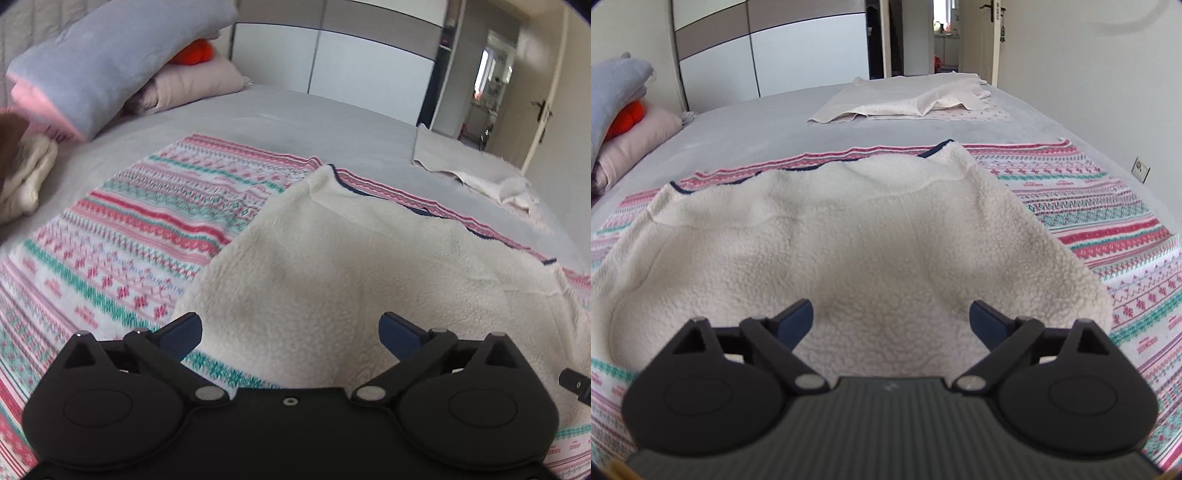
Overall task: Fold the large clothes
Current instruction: 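Release the hem with both grippers and raise them above the folded fleece, then grasp the folded fleece edge with the left gripper and lift it up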
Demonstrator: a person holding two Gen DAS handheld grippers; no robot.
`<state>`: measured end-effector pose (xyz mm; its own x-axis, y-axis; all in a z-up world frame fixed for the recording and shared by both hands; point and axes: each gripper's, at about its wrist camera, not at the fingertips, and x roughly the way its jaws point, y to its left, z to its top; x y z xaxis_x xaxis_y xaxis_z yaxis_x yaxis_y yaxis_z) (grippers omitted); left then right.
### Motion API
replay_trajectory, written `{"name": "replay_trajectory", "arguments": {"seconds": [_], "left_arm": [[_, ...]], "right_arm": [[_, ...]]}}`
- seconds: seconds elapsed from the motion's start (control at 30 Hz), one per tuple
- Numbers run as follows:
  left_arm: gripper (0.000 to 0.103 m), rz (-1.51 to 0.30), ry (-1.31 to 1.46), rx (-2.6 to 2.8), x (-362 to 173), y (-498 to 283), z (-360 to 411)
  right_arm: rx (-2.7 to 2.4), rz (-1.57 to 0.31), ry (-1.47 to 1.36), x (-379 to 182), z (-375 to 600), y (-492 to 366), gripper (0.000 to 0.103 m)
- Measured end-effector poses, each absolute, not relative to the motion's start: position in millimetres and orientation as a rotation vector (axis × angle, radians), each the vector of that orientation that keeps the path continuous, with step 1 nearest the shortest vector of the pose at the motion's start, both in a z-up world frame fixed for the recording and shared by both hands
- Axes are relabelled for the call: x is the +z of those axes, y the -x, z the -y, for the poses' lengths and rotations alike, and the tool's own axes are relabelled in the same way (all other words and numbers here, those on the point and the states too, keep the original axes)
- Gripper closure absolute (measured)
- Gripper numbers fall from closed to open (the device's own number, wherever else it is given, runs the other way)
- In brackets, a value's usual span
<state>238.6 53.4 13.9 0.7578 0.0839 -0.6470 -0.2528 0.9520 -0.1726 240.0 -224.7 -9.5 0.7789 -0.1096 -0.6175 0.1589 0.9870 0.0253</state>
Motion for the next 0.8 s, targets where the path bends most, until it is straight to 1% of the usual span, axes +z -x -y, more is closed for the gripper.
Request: {"name": "replay_trajectory", "arguments": {"seconds": [0.1, 0.3, 0.43, 0.6, 0.8], "left_arm": [[0.0, -0.725, 0.293, 0.212, 0.4, -239.4, -67.7], [0.0, -0.764, 0.486, 0.244, -21.6, -242.6, -95.0], [0.0, -0.761, 0.649, 0.159, -36.2, -245.0, -110.6], [0.0, -0.746, 0.919, 0.028, -55.0, -247.6, -128.7], [0.001, -0.692, 1.074, -0.01, -72.1, -250.7, -133.2]], "right_arm": [[-0.149, -0.655, -0.052, -10.4, 224.1, -235.5, 0.005], [-0.141, -0.665, -0.007, -14.4, 219.6, -233.3, 0.004], [-0.135, -0.668, -0.03, -15.9, 219.4, -234.2, 0.004], [-0.131, -0.672, -0.033, -20.6, 216.2, -236.6, 0.003], [-0.108, -0.669, -0.028, -25.2, 205.6, -240.9, 0.003]]}}
